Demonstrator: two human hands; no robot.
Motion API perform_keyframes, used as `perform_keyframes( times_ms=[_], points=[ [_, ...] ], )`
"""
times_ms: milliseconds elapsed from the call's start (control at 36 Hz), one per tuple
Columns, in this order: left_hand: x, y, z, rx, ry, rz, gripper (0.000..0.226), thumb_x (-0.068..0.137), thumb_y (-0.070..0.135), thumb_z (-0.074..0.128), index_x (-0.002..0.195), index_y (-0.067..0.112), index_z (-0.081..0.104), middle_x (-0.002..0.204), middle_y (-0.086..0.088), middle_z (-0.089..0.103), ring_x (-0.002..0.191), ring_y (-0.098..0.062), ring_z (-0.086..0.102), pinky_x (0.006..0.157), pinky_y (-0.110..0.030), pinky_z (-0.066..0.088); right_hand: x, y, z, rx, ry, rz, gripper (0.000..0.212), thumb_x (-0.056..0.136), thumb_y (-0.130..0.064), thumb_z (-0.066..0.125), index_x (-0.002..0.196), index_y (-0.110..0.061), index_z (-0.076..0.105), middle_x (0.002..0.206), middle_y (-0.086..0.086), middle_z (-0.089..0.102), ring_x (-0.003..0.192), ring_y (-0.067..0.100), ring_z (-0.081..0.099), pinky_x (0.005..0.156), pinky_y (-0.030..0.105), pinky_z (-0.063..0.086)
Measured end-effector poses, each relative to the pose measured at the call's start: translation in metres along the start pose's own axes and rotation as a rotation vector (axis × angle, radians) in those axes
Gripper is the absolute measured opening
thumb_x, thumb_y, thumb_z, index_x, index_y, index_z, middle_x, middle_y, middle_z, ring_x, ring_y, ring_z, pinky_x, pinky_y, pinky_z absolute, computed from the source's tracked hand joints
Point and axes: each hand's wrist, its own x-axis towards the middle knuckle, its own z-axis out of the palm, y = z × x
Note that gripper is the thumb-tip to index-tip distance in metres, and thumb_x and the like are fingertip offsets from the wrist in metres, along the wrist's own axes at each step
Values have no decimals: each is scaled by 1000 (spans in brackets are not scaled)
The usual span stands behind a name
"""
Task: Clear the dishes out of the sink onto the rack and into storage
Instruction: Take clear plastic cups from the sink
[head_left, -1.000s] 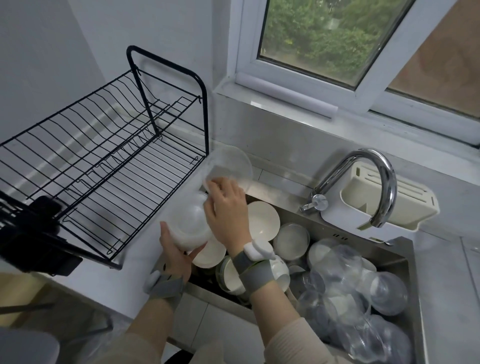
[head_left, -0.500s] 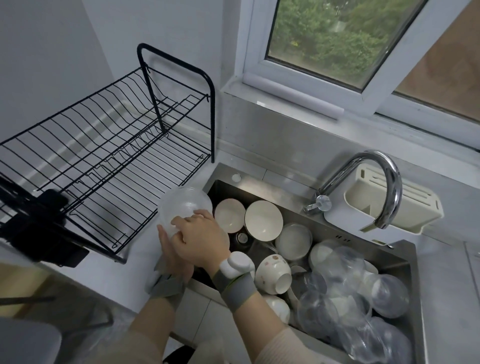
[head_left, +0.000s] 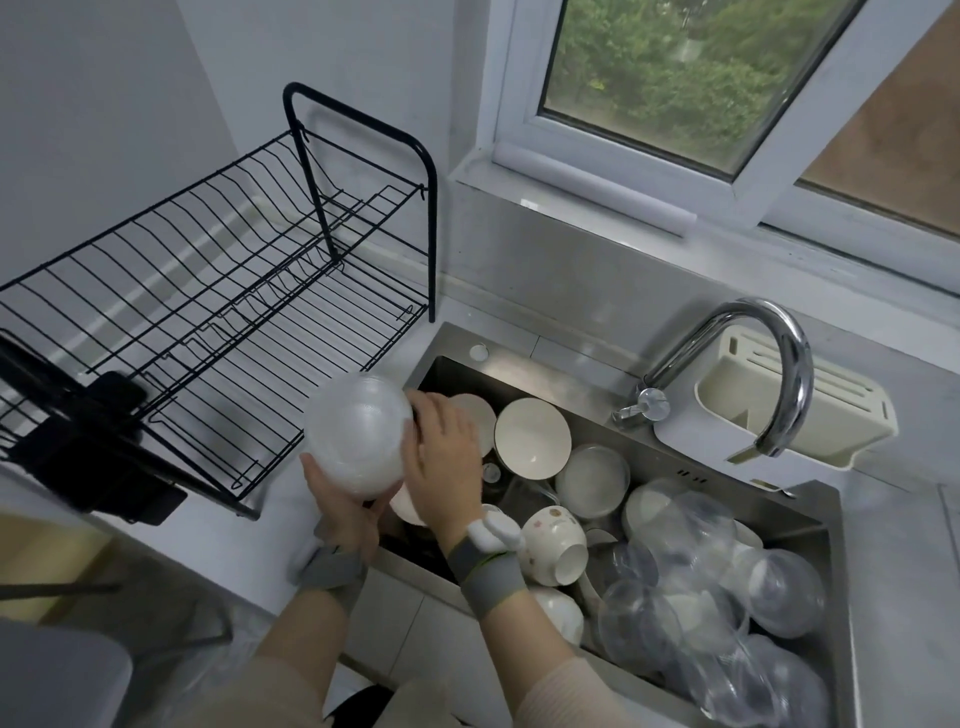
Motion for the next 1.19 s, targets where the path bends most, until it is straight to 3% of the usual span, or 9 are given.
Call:
perform_keyframes(
  times_ms=[83, 250, 389, 472, 695, 806, 945, 1083, 1195],
  points=[
    [-1, 6, -4, -13, 29, 12, 55, 89, 67, 43, 135, 38, 48, 133, 3, 52, 117, -31, 51, 82, -57, 55, -7, 26, 5, -18, -84, 216, 33, 92, -14, 48, 124, -13, 57, 118, 6, 58, 108, 25, 54, 93, 40, 44],
    [4, 6, -7, -29, 48, 1, 60, 87, 70, 41, 136, 36, 48, 138, 0, 50, 121, -33, 50, 78, -52, 56, -41, 67, 28, -227, -800, 236, 52, 98, -32, 44, 146, -16, 34, 142, 8, 45, 128, 30, 44, 107, 39, 32],
    [8, 6, -10, -47, 41, 2, 58, 85, 72, 42, 130, 38, 52, 132, 0, 54, 117, -32, 52, 73, -47, 58, -67, 72, 36, -412, -914, 139, 31, 96, -19, 44, 124, -12, 54, 125, 10, 57, 124, 28, 45, 120, 42, 3],
    [8, 7, -10, -48, 33, 13, 60, 84, 74, 41, 132, 38, 51, 129, 1, 54, 116, -31, 53, 73, -47, 58, -69, 68, 35, -427, -855, 76, 31, 87, -1, 45, 115, -7, 58, 117, 13, 57, 120, 31, 45, 119, 45, -1],
    [5, 8, -11, -46, 32, 37, 51, 86, 72, 41, 124, 40, 55, 123, 4, 57, 112, -28, 55, 76, -49, 58, -56, 61, 29, -377, -637, 40, 27, 75, 6, 52, 93, -11, 64, 94, 7, 61, 101, 28, 55, 115, 40, 15],
    [5, 8, -12, -43, 33, 39, 56, 87, 70, 41, 132, 38, 51, 127, 1, 56, 113, -30, 55, 78, -50, 57, -43, 49, 19, -231, -292, 104, 27, 57, 5, 77, 67, -17, 64, 65, -2, 58, 66, 20, 62, 89, 29, 32],
    [3, 7, -11, -40, 28, 22, 56, 88, 69, 40, 134, 38, 49, 126, 3, 56, 113, -30, 55, 82, -52, 56, -17, 42, 2, 18, -1, 287, 11, 93, -6, 56, 86, -4, 64, 86, 10, 62, 75, 32, 57, 72, 41, 45],
    [1, 5, -9, -28, 23, 6, 57, 88, 67, 42, 136, 37, 49, 127, 3, 57, 113, -30, 55, 83, -53, 56, 14, 19, -29, 65, 246, 175, 7, 95, -11, 53, 97, -7, 59, 93, 4, 60, 79, 19, 57, 68, 34, 51],
    [0, 4, -6, -3, 45, 37, 53, 86, 69, 44, 129, 39, 50, 121, 4, 59, 109, -27, 57, 75, -49, 58, 33, -8, -47, 90, 276, 46, 22, 94, -11, 53, 112, -6, 63, 96, 3, 68, 79, 18, 63, 73, 32, 54]
  ],
)
